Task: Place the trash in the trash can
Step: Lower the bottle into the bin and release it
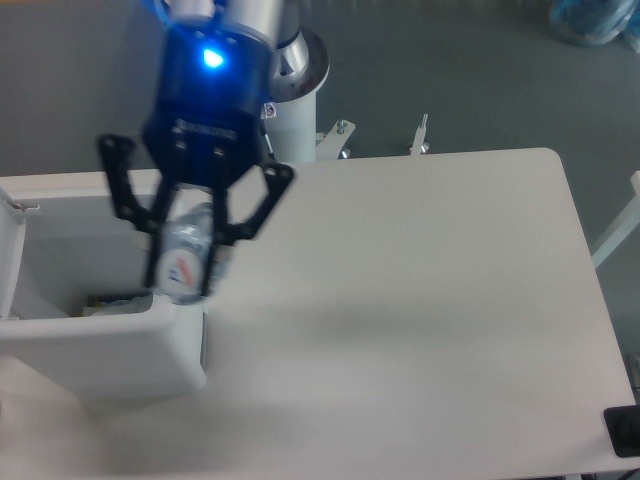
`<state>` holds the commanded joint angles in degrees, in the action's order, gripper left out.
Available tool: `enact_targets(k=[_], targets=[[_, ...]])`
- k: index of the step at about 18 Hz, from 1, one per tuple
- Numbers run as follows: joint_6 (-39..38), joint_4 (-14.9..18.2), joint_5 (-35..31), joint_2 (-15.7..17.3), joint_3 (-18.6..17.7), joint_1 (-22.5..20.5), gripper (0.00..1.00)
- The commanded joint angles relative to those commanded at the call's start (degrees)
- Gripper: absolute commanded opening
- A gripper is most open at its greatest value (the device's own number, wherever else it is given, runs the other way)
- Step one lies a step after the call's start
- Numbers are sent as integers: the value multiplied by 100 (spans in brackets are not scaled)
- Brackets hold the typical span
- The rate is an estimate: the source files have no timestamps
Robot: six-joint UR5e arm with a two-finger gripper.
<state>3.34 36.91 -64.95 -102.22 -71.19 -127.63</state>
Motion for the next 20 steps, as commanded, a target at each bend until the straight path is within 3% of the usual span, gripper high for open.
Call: enact_targets(k=[9, 20], targets=[[44, 0, -9, -132, -447, 703, 28], [97, -9, -9, -194, -1037, 933, 31]])
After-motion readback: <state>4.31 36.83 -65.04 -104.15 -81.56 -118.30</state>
